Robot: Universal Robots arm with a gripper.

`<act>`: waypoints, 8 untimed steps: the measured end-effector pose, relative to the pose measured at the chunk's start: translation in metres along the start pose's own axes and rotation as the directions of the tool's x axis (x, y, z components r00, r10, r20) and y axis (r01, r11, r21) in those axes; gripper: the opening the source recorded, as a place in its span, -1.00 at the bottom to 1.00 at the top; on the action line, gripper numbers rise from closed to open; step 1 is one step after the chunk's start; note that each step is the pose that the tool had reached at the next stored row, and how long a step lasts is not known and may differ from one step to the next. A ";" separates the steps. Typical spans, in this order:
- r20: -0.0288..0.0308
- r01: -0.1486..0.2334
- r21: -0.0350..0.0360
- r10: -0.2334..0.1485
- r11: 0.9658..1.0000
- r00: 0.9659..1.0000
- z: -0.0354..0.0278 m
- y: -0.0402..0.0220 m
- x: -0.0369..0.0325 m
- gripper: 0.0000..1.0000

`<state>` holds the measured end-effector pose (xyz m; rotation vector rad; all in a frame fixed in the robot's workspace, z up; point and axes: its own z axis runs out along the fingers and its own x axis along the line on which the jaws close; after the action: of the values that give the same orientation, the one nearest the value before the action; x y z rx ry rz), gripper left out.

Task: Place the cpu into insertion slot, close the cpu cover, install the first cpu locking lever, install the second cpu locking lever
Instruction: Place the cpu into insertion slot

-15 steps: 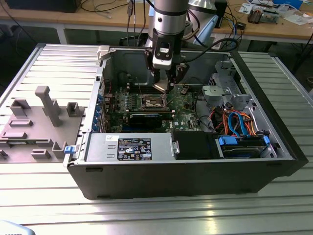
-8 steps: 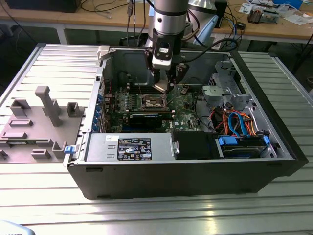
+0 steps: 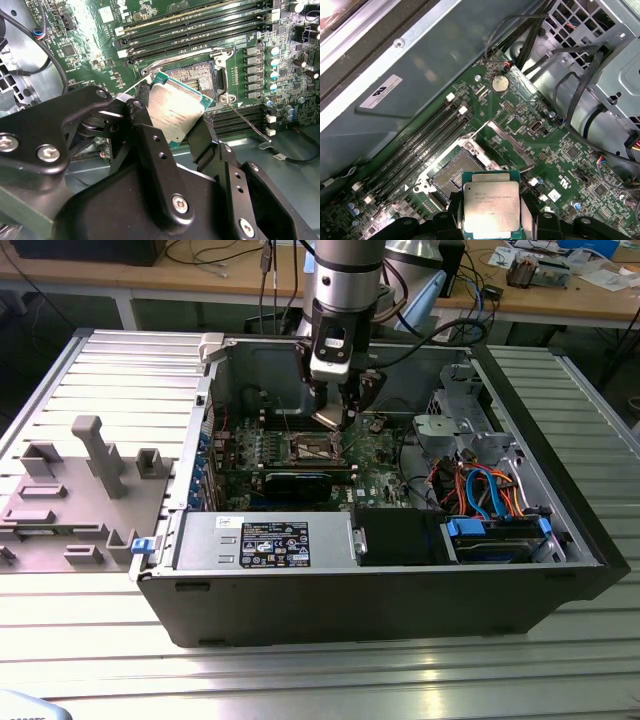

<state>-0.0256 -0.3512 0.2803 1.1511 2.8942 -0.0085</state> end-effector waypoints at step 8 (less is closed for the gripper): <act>0.002 -0.014 0.003 0.014 1.000 1.000 0.0006 0.0000 0.0000 0.09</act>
<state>-0.0256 -0.3512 0.2797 1.1709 2.8850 -0.0134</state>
